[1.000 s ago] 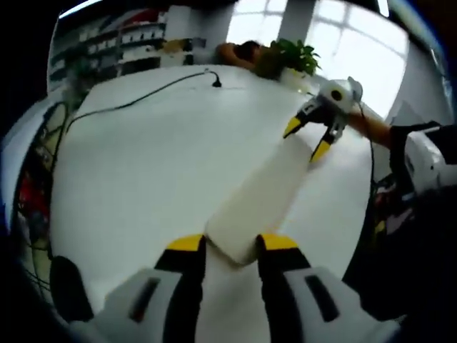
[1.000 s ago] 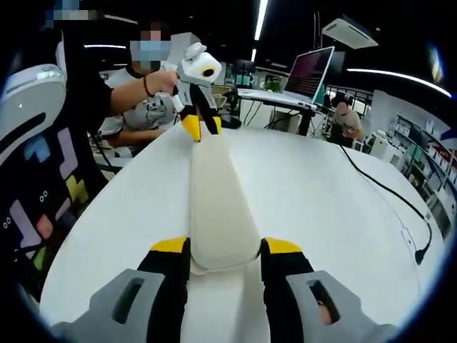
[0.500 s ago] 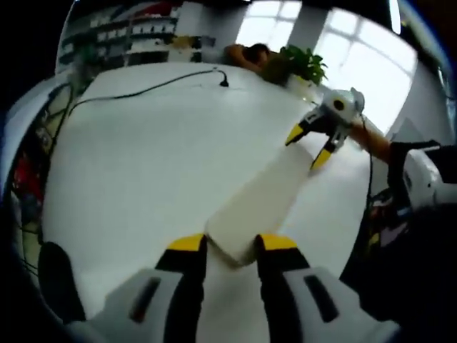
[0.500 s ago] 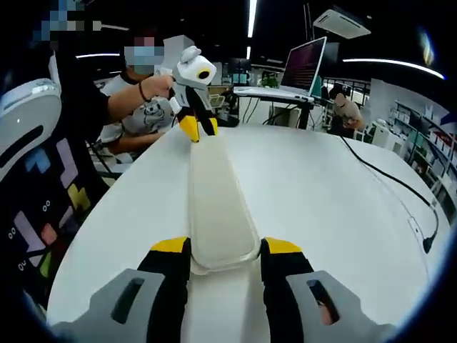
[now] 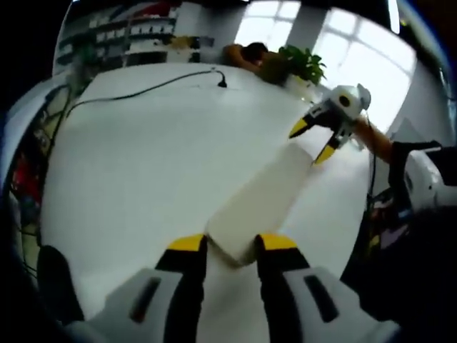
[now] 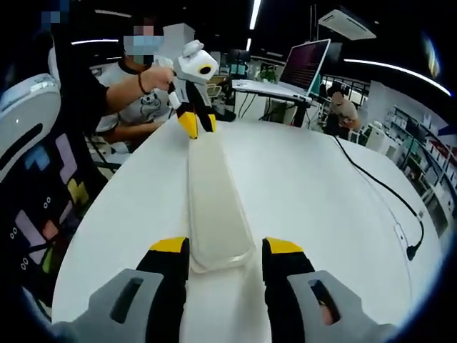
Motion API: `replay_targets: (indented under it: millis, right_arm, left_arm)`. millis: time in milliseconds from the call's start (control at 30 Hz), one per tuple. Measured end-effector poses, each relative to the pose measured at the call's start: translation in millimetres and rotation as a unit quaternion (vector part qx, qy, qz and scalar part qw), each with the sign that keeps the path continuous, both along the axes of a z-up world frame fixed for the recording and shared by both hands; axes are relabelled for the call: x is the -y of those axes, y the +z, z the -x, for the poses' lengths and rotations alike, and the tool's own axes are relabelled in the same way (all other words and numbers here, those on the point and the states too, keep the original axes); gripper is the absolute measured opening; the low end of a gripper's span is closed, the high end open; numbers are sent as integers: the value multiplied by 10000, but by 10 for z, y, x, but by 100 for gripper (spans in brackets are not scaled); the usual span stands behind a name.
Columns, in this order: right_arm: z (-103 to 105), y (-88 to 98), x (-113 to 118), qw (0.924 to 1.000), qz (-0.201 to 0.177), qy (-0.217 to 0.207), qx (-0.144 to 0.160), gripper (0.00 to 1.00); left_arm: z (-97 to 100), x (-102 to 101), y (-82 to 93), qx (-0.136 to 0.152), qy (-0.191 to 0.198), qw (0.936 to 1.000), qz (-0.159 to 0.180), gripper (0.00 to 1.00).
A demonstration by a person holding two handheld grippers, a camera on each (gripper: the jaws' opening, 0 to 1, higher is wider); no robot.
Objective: Arrange the utensils inside the cutlery case until each visible utensil rests in its matching compartment.
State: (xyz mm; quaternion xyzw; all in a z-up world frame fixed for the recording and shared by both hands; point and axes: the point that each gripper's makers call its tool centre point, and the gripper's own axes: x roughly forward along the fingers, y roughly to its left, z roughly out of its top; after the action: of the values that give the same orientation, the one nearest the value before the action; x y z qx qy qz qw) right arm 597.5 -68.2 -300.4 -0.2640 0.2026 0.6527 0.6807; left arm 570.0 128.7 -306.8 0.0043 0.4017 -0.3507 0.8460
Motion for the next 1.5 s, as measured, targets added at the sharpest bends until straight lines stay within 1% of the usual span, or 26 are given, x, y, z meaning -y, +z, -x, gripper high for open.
replay_targets:
  millis: [67, 133, 200, 233, 400, 500, 667, 767, 900, 967, 1000, 1033, 1067, 1100, 1267, 1367, 1500]
  right_arm:
    - [12, 59, 3, 10000, 52, 41, 59, 39]
    - [33, 116, -22, 9999, 56, 124, 86, 35]
    - [64, 123, -24, 9996, 212, 163, -24, 28]
    - [76, 120, -24, 9994, 302, 156, -85, 26]
    - [72, 94, -17, 9966, 798, 155, -163, 25]
    - [47, 94, -25, 9941, 1057, 133, -224, 19]
    - [50, 98, -94, 9906, 1310, 186, -355, 19]
    - [24, 71, -87, 9870, 1566, 230, -281, 18]
    - [28, 21, -94, 9830, 1774, 310, -362, 18]
    - [20, -1, -97, 9811, 1875, 357, -304, 18]
    - [1, -11, -96, 9802, 1925, 445, -160, 18]
    - [-1, -30, -81, 9782, 2011, 497, -106, 18]
    - [15, -55, -62, 9760, 2111, 509, -169, 18]
    - [19, -64, -68, 9755, 2131, 497, -219, 18]
    - [20, -74, -64, 9703, 2344, 562, -198, 18]
    - [14, -79, -61, 9652, 2546, 553, -234, 19]
    - [19, -93, -55, 9561, 2860, 606, -208, 19]
  left_arm:
    - [-7, 8, 0, 12, -13, 10000, 15, 29]
    - [-17, 15, 2, 23, -32, 10000, 24, 29]
    - [-21, 16, 3, 25, -40, 10000, 24, 29]
    - [-21, 16, 3, 24, -41, 10000, 22, 29]
    - [-19, 20, 3, 29, -41, 10000, 19, 29]
    - [-21, 20, 2, 23, -48, 10000, 19, 29]
    - [-18, 26, 1, 11, -23, 10000, 15, 29]
    - [-19, 23, 0, -6, -16, 10000, 0, 29]
    - [-22, 19, 1, -5, -23, 10000, -2, 29]
    - [-25, 11, 1, -17, -20, 10000, -14, 29]
    - [-25, 10, 1, -21, -24, 10000, -25, 29]
    - [-26, 9, 1, -27, -28, 10000, -35, 29]
    - [-27, 8, 1, -34, -28, 10000, -40, 29]
    - [-27, 6, 1, -37, -29, 10000, -43, 29]
    - [-30, 2, 4, -35, -33, 10000, -29, 29]
    - [-32, 1, 4, -36, -42, 10000, -23, 29]
    - [-40, -7, 6, -19, -38, 10000, -9, 29]
